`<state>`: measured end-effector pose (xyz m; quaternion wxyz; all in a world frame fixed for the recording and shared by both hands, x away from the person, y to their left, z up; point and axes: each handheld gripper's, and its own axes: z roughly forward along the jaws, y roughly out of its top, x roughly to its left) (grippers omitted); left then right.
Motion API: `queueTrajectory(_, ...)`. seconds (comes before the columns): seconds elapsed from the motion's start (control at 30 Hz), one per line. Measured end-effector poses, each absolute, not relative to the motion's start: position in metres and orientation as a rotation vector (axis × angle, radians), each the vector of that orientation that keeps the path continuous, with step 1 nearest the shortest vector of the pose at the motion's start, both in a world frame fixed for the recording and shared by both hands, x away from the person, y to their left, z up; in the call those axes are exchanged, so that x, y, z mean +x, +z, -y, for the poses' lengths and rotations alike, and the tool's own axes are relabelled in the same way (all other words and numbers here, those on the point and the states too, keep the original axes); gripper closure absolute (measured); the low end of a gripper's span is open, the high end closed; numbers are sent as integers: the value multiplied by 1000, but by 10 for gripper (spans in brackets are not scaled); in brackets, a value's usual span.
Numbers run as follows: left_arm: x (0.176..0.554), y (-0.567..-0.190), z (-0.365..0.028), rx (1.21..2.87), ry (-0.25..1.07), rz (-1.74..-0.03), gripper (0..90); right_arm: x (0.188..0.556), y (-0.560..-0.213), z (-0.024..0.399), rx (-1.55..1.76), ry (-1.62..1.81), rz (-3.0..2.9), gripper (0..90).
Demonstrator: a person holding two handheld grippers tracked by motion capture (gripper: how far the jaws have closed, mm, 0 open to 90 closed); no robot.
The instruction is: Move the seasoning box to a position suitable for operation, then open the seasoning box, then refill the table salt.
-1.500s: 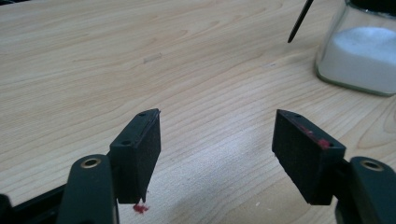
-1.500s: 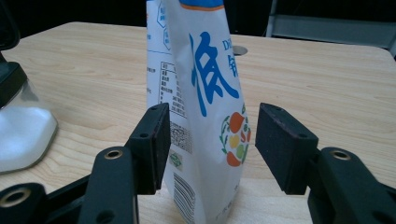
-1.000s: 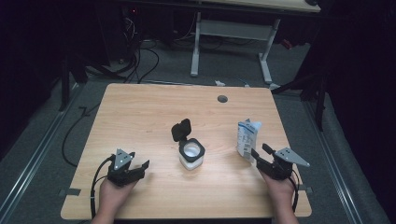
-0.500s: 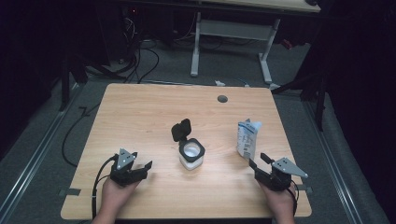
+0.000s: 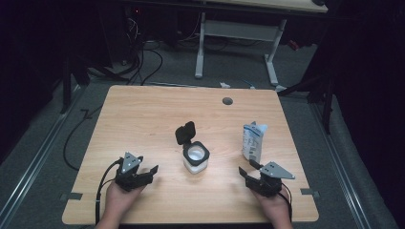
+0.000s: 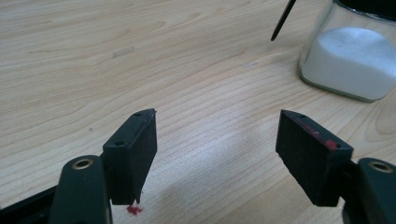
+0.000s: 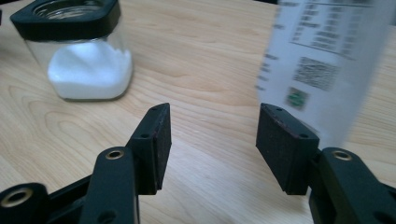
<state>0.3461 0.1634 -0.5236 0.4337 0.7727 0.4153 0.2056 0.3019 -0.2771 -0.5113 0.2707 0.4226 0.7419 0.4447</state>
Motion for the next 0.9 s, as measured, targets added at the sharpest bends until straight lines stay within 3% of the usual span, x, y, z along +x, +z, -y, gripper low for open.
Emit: queueTrajectory(0.9, 343, -522, -147, 1918, 523, -1012, 465, 319, -514, 235, 1063, 1155, -2098, 530)
